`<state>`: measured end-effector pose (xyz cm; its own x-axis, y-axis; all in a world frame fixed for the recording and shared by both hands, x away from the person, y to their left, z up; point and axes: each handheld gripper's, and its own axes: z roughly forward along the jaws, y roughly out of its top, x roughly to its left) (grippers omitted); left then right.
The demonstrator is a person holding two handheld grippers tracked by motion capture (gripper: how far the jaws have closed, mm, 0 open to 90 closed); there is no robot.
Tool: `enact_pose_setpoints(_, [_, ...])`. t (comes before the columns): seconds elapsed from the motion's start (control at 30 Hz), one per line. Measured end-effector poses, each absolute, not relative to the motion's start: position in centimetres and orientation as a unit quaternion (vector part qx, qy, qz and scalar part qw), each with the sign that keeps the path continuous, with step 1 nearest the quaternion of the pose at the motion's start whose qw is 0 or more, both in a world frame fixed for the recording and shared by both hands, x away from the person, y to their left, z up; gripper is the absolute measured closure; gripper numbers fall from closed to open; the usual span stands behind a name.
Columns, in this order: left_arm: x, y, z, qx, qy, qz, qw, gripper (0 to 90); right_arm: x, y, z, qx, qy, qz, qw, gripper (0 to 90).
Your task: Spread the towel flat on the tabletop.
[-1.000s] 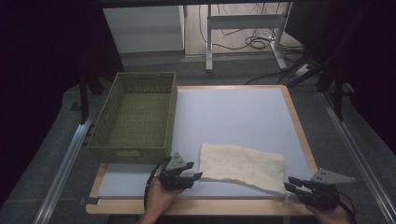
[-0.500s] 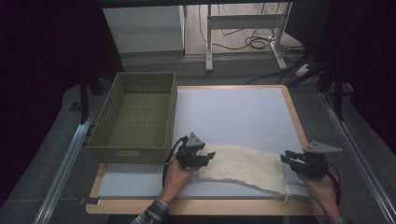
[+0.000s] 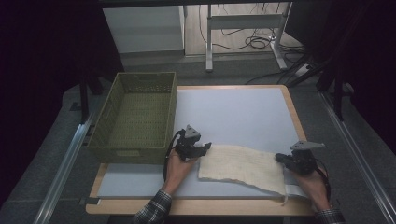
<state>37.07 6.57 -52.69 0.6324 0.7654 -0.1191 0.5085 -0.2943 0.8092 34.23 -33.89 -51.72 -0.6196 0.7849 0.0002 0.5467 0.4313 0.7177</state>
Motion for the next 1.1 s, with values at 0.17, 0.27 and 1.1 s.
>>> enact_pose_setpoints(0.17, [37.9,6.4,-53.3,0.800,0.406,0.146,0.418,50.7,35.7,-33.7,-51.1,0.401,0.826,0.347,0.191,86.8])
enact_pose_setpoints(0.27, [38.2,6.1,-54.0,0.811,0.401,0.134,0.405,55.3,36.6,-33.9,-51.0,0.401,0.825,0.349,0.195,86.7])
enact_pose_setpoints(1.1, [39.5,5.5,-54.1,0.823,0.393,0.137,0.387,48.2,41.4,-34.8,-49.8,0.438,0.799,0.366,0.187,70.6])
